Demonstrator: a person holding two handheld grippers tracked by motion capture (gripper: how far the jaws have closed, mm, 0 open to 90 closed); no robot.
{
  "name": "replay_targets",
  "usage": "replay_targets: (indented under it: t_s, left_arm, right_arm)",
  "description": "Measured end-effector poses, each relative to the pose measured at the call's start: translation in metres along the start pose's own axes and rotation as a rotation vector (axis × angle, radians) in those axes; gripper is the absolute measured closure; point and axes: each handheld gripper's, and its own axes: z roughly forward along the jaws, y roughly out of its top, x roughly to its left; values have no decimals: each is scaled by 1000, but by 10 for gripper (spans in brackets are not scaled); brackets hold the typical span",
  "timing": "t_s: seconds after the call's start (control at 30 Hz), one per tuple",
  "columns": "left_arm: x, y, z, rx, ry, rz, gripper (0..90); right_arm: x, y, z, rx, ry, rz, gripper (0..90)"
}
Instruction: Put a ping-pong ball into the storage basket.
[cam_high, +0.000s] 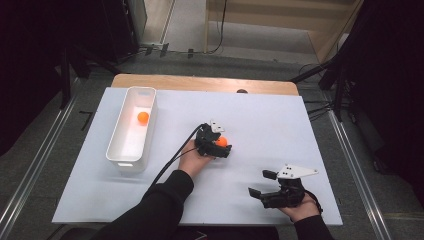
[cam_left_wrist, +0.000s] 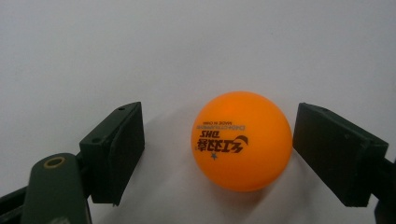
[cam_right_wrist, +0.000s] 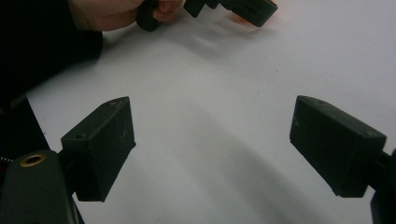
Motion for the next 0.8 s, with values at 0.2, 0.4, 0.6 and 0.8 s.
replay_targets:
  t_s: [0.2,0.4,0.6,0.8]
  left_arm:
    - [-3,0,1,17,23,34,161]
    - [-3,0,1,18,26,33,166]
    - [-3,0,0,5,39,13,211]
    - [-3,-2,-3,-13,40,18,356]
  right_arm:
    - [0,0,0,0,-1,-1,125]
    - [0,0,0,0,-3,-3,125]
    - [0,0,0,1,-4,-2,125]
    - [0,0,0,1,-3,-2,125]
